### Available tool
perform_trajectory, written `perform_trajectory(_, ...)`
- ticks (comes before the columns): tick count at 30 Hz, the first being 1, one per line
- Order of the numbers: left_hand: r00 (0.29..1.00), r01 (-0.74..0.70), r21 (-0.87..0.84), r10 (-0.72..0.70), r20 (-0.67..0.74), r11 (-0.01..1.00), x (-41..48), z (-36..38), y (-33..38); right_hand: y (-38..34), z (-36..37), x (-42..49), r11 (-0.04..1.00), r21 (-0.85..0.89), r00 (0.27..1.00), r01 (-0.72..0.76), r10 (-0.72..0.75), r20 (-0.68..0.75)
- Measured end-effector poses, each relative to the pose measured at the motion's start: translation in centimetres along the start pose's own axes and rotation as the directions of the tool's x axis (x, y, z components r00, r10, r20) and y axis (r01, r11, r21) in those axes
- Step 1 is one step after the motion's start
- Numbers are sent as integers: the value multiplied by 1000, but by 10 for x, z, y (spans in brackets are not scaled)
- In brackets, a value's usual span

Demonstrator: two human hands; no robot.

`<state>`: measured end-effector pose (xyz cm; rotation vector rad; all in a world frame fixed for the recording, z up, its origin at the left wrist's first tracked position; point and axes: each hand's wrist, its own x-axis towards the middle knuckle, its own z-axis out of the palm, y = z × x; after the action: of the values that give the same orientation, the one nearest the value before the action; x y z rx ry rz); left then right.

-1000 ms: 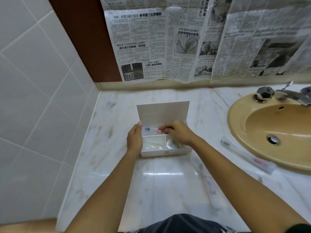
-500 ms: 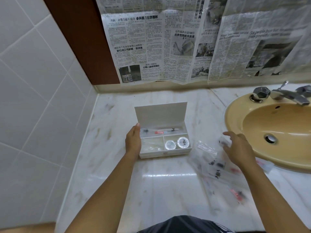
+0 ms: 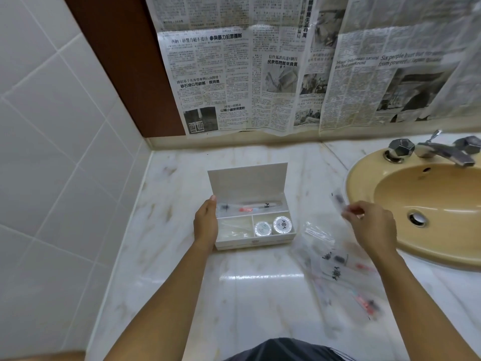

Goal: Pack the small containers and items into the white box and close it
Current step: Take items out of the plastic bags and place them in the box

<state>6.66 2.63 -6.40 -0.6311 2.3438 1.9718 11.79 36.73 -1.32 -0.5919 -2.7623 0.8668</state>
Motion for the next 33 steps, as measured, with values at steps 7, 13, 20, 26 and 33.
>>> perform_trajectory(7, 1000, 10, -6, -9, 3, 1000, 0, 1, 1, -101, -26, 14, 690, 712, 974, 131, -223, 36)
perform_trajectory(13, 1000, 8, 4, -8, 8, 1000, 2, 0, -2, -156, 8, 12, 584, 796, 930, 160, -359, 76)
perform_trajectory(20, 1000, -9, 5, 9, 9, 1000, 5, -1, -7, -152, 82, 2, 680, 322, 673, 659, -724, 151)
perform_trajectory(26, 1000, -11, 2, 11, -1, 1000, 4, 1, -4, -142, 126, -7, 667, 110, 620, 737, -732, 283)
perform_trajectory(33, 1000, -23, 4, 23, -4, 1000, 8, 1, -10, -158, 151, -8, 791, -43, 721, 610, -532, 445)
